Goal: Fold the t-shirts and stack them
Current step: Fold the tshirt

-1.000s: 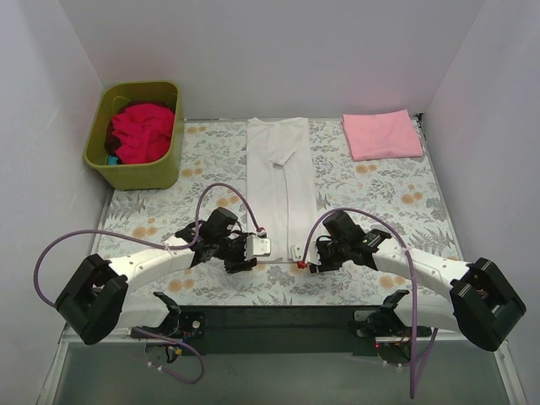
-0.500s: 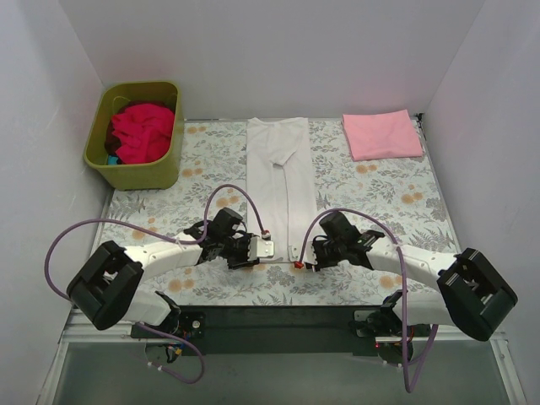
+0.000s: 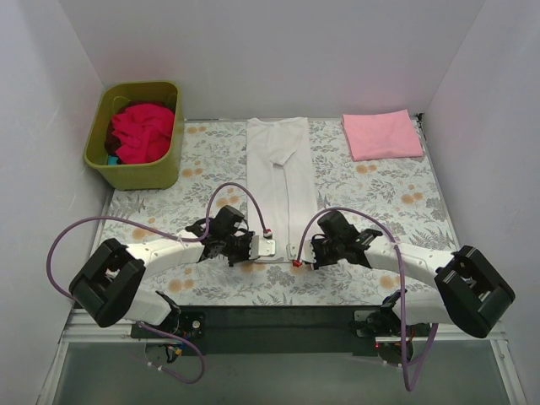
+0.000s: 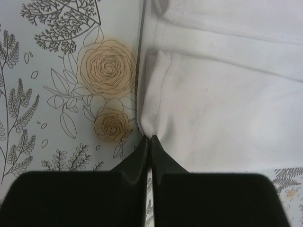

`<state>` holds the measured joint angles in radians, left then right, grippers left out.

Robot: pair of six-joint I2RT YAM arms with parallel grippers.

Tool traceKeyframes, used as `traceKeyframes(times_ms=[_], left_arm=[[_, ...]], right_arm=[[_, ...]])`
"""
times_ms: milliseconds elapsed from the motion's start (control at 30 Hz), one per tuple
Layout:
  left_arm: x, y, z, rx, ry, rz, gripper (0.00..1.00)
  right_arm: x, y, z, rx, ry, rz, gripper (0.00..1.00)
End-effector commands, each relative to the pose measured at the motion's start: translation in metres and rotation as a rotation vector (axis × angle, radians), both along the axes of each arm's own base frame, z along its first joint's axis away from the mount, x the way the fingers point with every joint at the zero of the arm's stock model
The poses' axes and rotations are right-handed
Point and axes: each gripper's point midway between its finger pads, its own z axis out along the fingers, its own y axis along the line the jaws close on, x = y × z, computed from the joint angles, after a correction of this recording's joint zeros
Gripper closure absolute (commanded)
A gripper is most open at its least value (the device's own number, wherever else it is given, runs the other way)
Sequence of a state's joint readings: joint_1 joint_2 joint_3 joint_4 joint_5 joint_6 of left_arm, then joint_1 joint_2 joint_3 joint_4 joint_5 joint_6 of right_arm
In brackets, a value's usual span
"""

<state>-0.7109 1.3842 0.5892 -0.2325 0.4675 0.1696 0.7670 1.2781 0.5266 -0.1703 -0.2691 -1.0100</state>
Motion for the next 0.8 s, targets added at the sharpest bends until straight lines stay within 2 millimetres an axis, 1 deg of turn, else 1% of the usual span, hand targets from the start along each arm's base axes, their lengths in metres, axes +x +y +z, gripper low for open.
traceKeyframes(times_ms=[0,33,67,133,267,367,400,433,467,500,533,567,600,633,700,733,767], left_arm=[[-0.003,0.0,0.014,0.002,0.029,0.022,1.0],[-0.001,-0.003,0.021,-0.012,0.024,0.021,1.0],[-0.003,-0.003,0.024,-0.012,0.03,0.022,1.0],[0.001,-0.006,0.037,-0.032,0.013,0.024,1.0],[-0.005,-0.005,0.047,-0.037,0.027,0.007,1.0],[-0.012,-0.005,0.057,-0.055,0.041,-0.012,1.0],[-0.016,-0.005,0.061,-0.059,0.048,-0.024,1.0],[-0.023,-0.008,0.069,-0.076,0.059,-0.05,1.0],[-0.031,-0.01,0.076,-0.076,0.074,-0.068,1.0],[-0.036,-0.012,0.082,-0.087,0.102,-0.052,1.0],[-0.04,-0.013,0.089,-0.106,0.122,-0.051,1.0],[-0.043,-0.013,0.098,-0.117,0.131,-0.043,1.0],[-0.045,-0.012,0.101,-0.119,0.148,-0.029,1.0],[-0.046,-0.012,0.104,-0.121,0.162,-0.009,1.0],[-0.043,-0.009,0.107,-0.119,0.136,0.006,1.0],[-0.039,-0.008,0.107,-0.118,0.118,0.019,1.0],[-0.031,-0.007,0.108,-0.126,0.095,0.039,1.0]], right_arm=[[-0.005,-0.015,0.004,-0.067,0.047,-0.053,0.99],[0.0,-0.008,0.018,-0.04,0.029,-0.058,0.99],[-0.002,-0.009,0.021,-0.042,0.036,-0.059,0.99],[0.004,-0.003,0.038,-0.011,0.018,-0.066,0.99],[0.002,-0.001,0.053,0.006,0.026,-0.065,0.99],[-0.006,-0.001,0.059,0.019,0.052,-0.063,0.99],[-0.012,-0.005,0.06,0.01,0.072,-0.066,0.99],[-0.014,-0.005,0.061,0.012,0.081,-0.069,0.99],[-0.021,-0.004,0.062,0.012,0.101,-0.072,0.99],[-0.025,-0.004,0.068,0.027,0.096,-0.072,0.99],[-0.03,-0.007,0.069,0.024,0.109,-0.075,0.99],[-0.035,-0.005,0.073,0.038,0.11,-0.069,0.99],[-0.036,-0.004,0.082,0.067,0.101,-0.084,0.99],[-0.037,-0.005,0.085,0.072,0.095,-0.086,0.99],[-0.029,-0.007,0.091,0.069,0.051,-0.09,0.99],[-0.027,-0.007,0.091,0.059,0.04,-0.089,0.99],[-0.022,-0.008,0.092,0.058,0.033,-0.093,0.99]])
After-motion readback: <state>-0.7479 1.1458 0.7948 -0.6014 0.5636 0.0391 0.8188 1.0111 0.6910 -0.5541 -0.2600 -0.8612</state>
